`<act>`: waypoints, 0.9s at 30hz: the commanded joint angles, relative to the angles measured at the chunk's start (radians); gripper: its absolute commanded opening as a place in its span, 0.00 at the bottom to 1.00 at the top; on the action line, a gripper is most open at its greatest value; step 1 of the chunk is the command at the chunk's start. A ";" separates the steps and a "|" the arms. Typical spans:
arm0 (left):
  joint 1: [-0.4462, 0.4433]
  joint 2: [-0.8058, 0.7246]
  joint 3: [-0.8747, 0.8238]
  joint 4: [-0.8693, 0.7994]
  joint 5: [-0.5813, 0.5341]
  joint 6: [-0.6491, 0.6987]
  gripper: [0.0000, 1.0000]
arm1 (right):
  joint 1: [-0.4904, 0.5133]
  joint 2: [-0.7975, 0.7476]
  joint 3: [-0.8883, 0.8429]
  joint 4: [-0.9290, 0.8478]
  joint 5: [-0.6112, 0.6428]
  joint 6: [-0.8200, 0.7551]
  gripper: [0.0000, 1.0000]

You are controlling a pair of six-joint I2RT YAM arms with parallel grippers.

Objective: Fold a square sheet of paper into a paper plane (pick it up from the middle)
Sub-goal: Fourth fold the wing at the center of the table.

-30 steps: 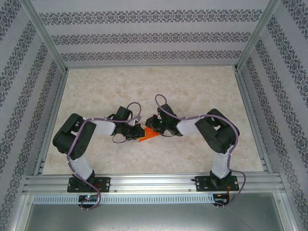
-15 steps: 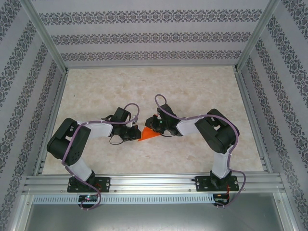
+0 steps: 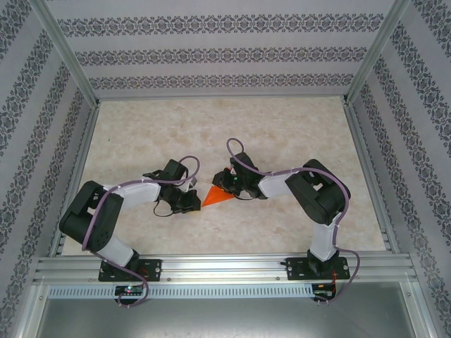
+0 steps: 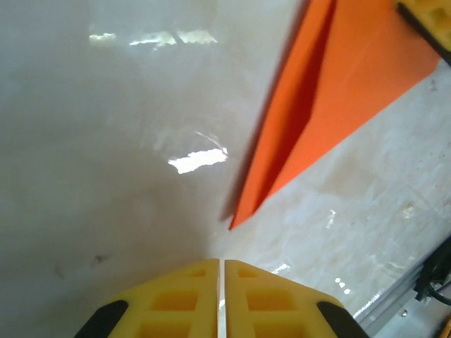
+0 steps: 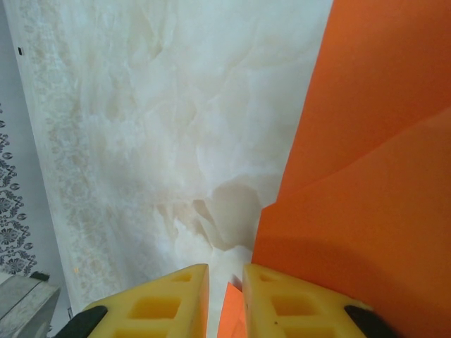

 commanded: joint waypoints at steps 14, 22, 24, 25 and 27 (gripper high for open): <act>-0.011 0.155 0.138 0.275 0.172 -0.107 0.20 | 0.008 0.072 -0.035 -0.135 0.072 0.000 0.21; -0.017 0.249 0.127 0.355 0.127 -0.124 0.19 | 0.008 0.075 -0.040 -0.113 0.063 0.011 0.22; -0.017 0.260 0.124 0.303 0.083 -0.107 0.16 | 0.009 0.072 -0.041 -0.112 0.063 0.011 0.22; -0.017 0.264 0.113 0.286 0.059 -0.103 0.14 | 0.008 0.069 -0.040 -0.112 0.062 0.009 0.22; -0.015 0.275 0.095 0.258 0.020 -0.091 0.12 | 0.007 0.062 -0.038 -0.113 0.061 0.006 0.22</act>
